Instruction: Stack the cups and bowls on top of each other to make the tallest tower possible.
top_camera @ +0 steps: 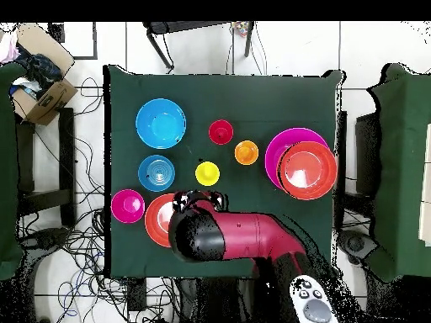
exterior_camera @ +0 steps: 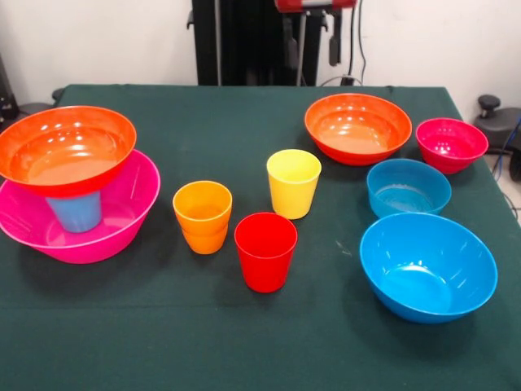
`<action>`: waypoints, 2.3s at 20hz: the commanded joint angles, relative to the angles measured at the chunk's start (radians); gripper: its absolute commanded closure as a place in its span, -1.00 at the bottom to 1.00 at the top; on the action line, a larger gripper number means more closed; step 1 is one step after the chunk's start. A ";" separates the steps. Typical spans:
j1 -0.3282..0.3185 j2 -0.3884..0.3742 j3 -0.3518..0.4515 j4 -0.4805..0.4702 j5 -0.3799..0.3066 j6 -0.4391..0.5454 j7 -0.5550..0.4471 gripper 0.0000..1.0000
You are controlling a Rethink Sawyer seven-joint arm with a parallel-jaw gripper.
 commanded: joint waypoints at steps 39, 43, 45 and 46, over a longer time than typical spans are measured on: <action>0.070 0.327 -0.176 -0.364 0.048 0.036 0.208 -1.00; 0.068 0.342 -0.168 -0.354 0.043 0.007 0.218 -1.00; 0.074 0.351 -0.167 -0.347 0.043 -0.009 0.227 -1.00; 0.078 0.354 -0.168 -0.344 0.041 -0.016 0.232 -1.00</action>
